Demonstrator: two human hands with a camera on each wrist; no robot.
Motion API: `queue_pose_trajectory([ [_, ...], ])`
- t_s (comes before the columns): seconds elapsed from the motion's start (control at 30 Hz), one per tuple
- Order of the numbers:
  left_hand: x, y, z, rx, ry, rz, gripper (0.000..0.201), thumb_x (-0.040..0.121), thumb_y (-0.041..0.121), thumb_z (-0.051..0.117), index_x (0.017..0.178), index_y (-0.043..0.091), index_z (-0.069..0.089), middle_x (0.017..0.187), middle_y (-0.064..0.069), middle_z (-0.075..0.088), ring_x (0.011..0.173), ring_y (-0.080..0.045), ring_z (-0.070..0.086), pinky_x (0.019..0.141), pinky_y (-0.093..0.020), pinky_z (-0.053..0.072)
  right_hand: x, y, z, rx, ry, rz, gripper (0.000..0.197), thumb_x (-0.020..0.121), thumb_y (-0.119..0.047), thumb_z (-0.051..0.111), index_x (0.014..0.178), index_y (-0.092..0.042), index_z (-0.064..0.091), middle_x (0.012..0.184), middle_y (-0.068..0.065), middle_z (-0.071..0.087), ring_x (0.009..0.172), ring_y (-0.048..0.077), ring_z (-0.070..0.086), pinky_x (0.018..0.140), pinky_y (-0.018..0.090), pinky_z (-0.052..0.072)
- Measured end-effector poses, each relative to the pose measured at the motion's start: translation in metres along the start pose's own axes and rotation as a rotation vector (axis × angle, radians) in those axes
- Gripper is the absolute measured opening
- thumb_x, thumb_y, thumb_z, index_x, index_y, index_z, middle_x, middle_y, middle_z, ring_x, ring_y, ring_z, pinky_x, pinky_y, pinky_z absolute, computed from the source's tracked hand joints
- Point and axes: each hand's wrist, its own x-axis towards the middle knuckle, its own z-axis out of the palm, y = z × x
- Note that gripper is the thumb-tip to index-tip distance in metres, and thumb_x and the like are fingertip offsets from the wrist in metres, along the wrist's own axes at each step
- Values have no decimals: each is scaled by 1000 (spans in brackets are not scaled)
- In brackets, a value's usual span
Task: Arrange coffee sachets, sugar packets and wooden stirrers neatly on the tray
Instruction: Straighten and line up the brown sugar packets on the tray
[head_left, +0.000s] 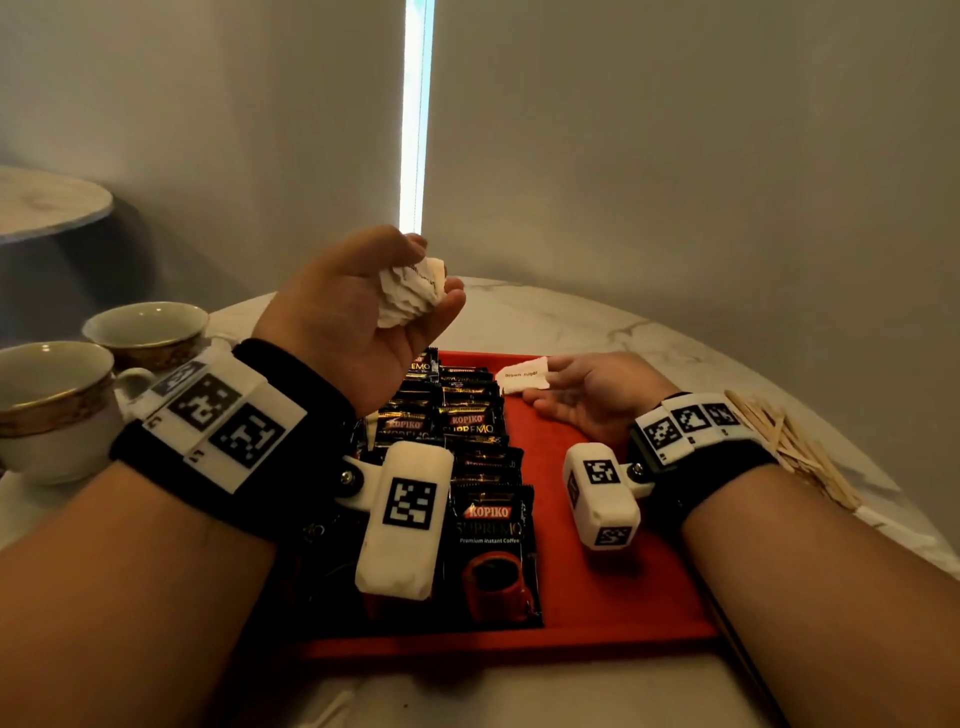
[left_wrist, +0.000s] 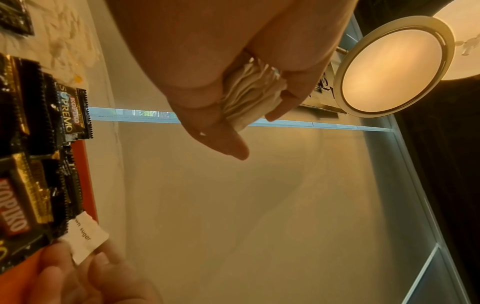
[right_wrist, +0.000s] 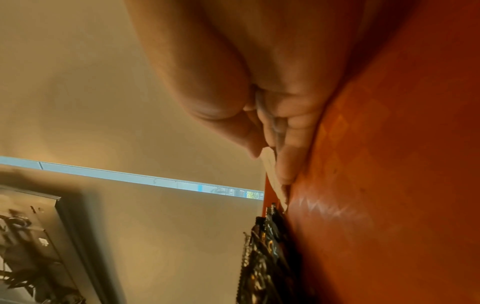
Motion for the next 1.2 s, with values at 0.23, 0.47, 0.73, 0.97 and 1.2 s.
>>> queue_pose_trajectory([
  [0.23, 2, -6, -1, 20, -15, -4, 8, 95, 10, 53, 99, 7, 59, 124, -22, 51, 98, -29, 63, 73, -27, 62, 1, 5, -2, -111, 91, -87, 7, 98, -1, 53, 101, -4, 59, 96, 14, 59, 79, 24, 66, 61, 28, 57],
  [0.47, 1, -5, -1, -11, -21, -29, 13, 88, 10, 59, 101, 7, 60, 133, -25, 49, 103, -33, 66, 75, -29, 61, 0, 5, -2, -98, 68, -95, 7, 98, -2, 54, 101, -3, 60, 96, 13, 60, 81, 23, 66, 64, 27, 57],
  [0.73, -2, -8, 1, -15, -34, -30, 17, 90, 6, 50, 104, 7, 60, 133, -26, 50, 109, -36, 67, 80, -31, 61, 1, 6, -2, -54, 41, -98, 19, 98, -2, 53, 114, 1, 62, 103, 16, 62, 87, 24, 69, 63, 26, 59],
  [0.97, -2, -9, -1, -18, -60, -36, 34, 77, 8, 57, 111, 7, 59, 125, -24, 52, 101, -38, 70, 83, -34, 61, 2, 7, -2, -41, 45, -99, 18, 98, -2, 54, 114, 1, 62, 101, 15, 61, 85, 23, 68, 55, 23, 58],
  [1.2, -7, -9, 4, 1, -79, -43, 25, 96, 7, 41, 115, 8, 58, 126, -24, 53, 102, -37, 68, 87, -34, 59, 2, 6, -2, -38, 43, -92, 22, 98, -4, 53, 117, 2, 62, 104, 15, 62, 88, 24, 69, 63, 27, 59],
])
